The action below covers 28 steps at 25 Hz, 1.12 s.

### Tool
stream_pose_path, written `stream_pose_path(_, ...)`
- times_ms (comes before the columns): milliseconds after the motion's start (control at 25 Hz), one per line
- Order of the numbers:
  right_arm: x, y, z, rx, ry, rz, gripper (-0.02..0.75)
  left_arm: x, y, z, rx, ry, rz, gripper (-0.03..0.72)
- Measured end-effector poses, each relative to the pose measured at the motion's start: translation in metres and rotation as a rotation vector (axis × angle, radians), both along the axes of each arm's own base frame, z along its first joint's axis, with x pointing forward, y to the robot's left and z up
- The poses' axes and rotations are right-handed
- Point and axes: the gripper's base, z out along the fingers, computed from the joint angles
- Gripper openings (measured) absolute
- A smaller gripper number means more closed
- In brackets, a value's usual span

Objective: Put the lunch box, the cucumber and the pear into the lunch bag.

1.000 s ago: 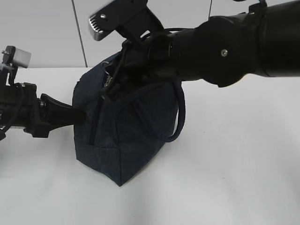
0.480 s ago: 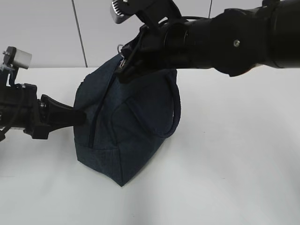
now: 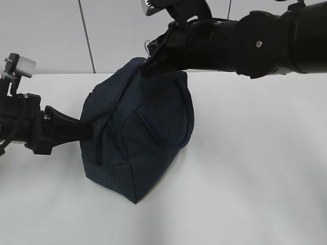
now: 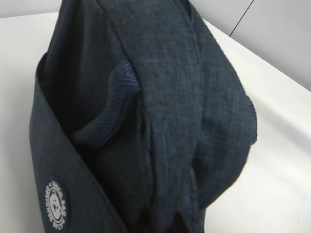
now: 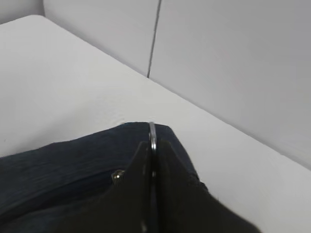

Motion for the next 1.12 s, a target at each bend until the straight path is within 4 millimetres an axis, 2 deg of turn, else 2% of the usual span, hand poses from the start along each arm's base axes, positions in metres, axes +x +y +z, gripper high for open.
stream_pose_path(280,0.020,-0.023,-0.011,0.074,0.054,-0.122,0.000,-0.001,-0.001,0.000,0.005,0.004,-0.011,0.004)
stream_pose_path(480,0.037,-0.028,-0.021,0.156,0.136,-0.192,0.000,-0.002,0.000,-0.001,0.015,0.005,-0.020,0.004)
stream_pose_path(680,0.063,-0.039,-0.038,0.349,0.322,-0.317,0.000,-0.002,0.000,-0.002,0.024,0.009,-0.028,0.003)
stream_pose_path(920,0.084,-0.073,-0.055,0.532,0.562,-0.405,0.000,-0.002,0.000,-0.002,0.029,0.009,-0.015,0.003)
stream_pose_path(1120,0.098,-0.089,-0.087,0.732,0.752,-0.436,0.000,-0.001,0.001,-0.002,0.029,0.009,-0.011,0.003)
